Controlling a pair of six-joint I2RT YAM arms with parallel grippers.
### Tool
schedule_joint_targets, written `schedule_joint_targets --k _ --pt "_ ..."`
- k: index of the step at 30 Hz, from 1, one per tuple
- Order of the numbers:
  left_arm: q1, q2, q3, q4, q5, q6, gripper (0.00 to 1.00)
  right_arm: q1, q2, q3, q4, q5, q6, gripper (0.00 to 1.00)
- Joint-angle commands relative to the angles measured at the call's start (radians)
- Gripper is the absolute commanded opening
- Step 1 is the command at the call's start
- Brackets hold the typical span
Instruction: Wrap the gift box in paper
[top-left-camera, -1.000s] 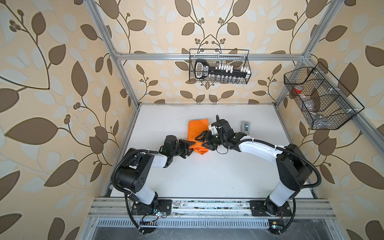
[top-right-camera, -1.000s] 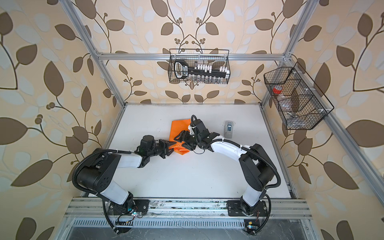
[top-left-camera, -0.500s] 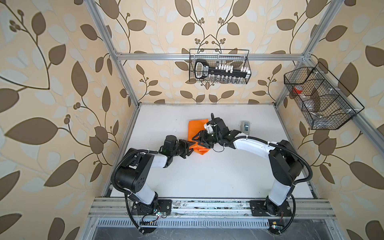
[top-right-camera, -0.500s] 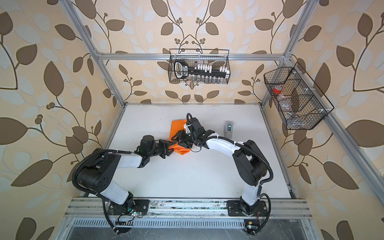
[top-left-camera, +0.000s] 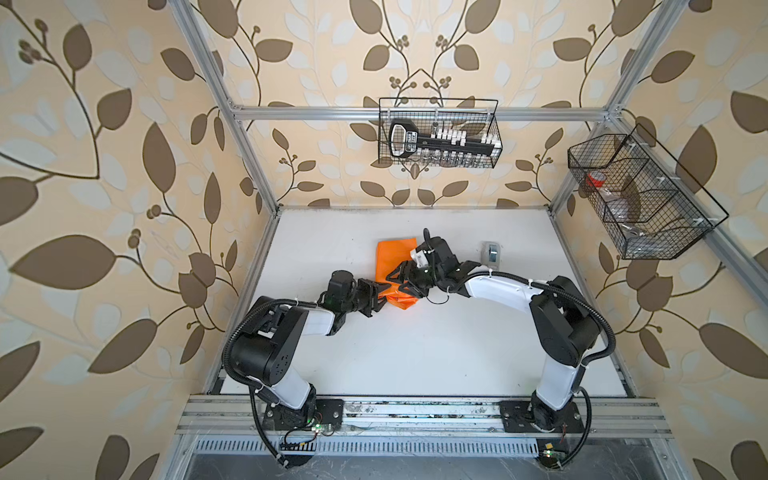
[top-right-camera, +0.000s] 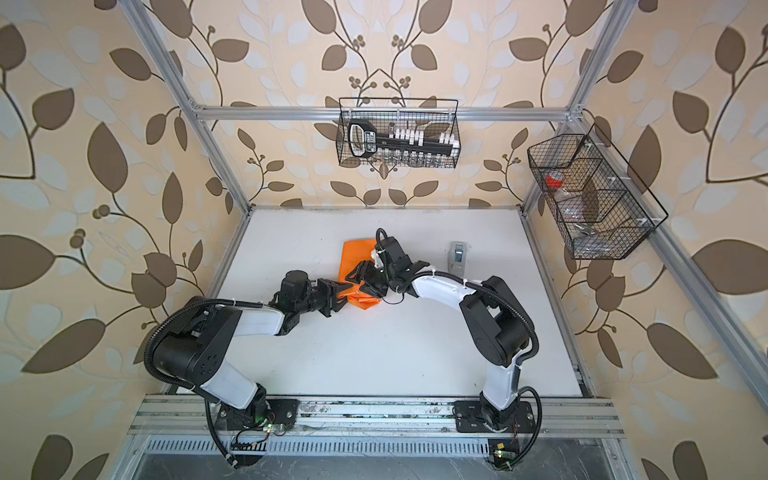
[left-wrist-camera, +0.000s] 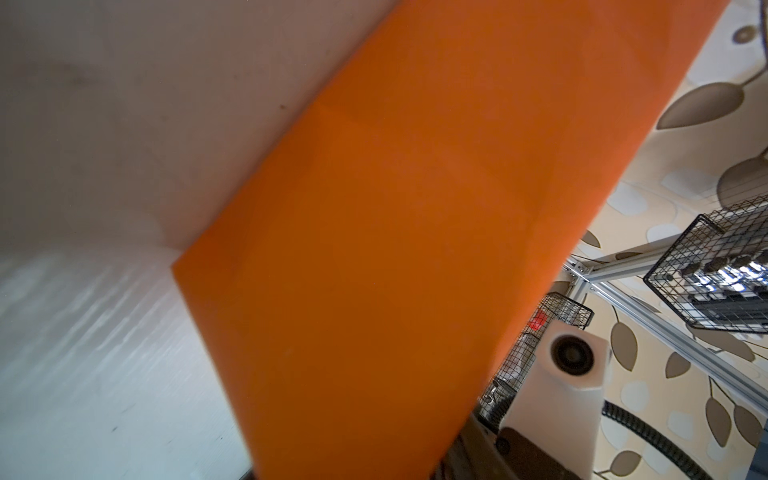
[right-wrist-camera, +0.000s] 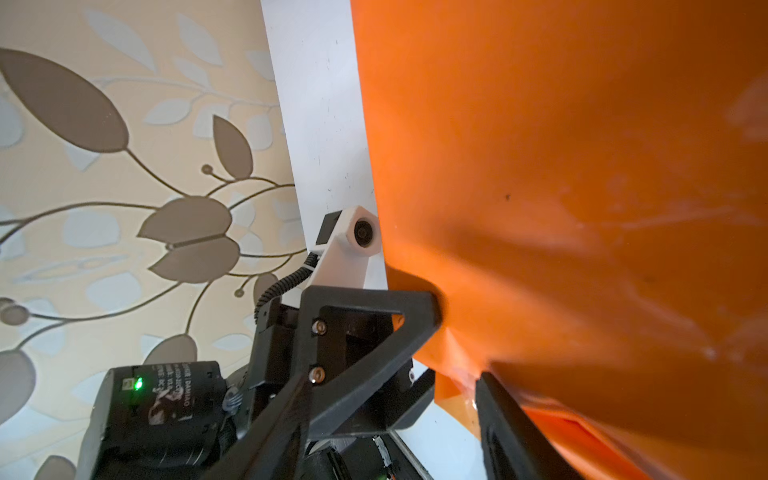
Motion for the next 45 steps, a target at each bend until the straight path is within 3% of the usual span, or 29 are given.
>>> schedule_joint_targets --k 1,18,28,45 --pt "0.008 0.000 -0.018 -0.071 -0.013 0.000 0.40 -0.001 0.038 -0.014 0.027 -0.017 0.026 0.63" --pt "0.008 -0.005 -0.019 -0.074 -0.014 0.001 0.40 0.007 -0.075 -0.026 -0.006 0.016 -0.031 0.63" --pt "0.008 -0.012 -0.020 -0.081 -0.017 0.002 0.40 0.039 -0.043 -0.036 0.012 0.001 -0.020 0.63" --pt "0.008 -0.011 -0.021 -0.082 -0.016 0.003 0.40 -0.001 0.023 -0.081 0.093 -0.011 -0.005 0.63"
